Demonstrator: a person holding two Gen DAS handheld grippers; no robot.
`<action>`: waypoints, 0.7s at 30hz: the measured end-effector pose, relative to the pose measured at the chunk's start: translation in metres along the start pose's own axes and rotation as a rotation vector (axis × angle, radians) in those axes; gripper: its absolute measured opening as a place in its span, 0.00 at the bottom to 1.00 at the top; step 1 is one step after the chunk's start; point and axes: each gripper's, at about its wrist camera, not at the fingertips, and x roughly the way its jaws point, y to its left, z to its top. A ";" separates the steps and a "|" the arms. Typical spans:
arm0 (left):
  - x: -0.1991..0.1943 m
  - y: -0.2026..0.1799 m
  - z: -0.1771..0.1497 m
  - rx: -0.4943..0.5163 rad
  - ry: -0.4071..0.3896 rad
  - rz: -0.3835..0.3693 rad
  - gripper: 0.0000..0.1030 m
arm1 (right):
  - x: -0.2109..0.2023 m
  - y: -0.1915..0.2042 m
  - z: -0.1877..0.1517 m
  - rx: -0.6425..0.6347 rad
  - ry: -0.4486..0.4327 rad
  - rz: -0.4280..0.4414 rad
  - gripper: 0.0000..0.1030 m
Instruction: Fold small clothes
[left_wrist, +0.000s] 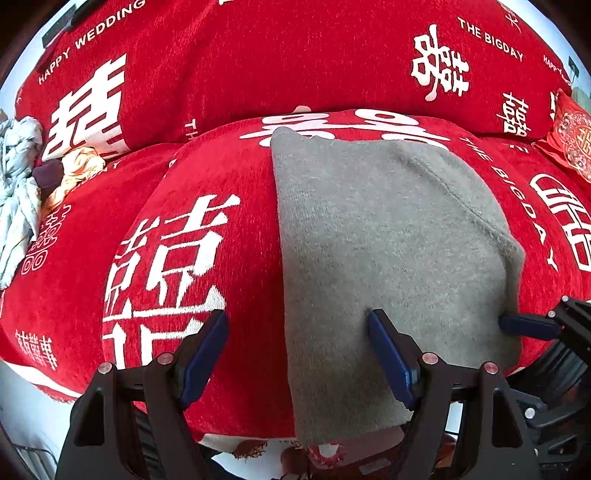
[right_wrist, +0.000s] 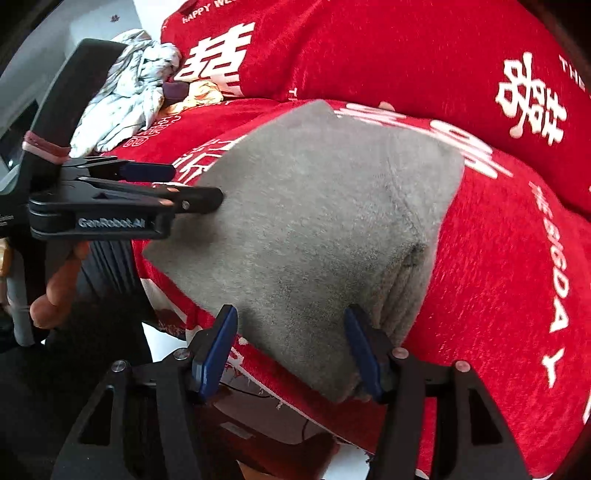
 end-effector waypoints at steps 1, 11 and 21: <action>-0.002 -0.001 0.000 -0.001 -0.001 0.000 0.76 | -0.004 0.002 0.002 -0.002 -0.013 0.006 0.62; 0.009 -0.002 -0.002 0.007 0.017 0.061 0.90 | 0.020 -0.011 0.041 0.002 -0.057 0.008 0.64; 0.002 -0.001 -0.004 0.004 -0.010 0.070 0.94 | 0.008 -0.009 0.047 0.010 -0.089 -0.032 0.65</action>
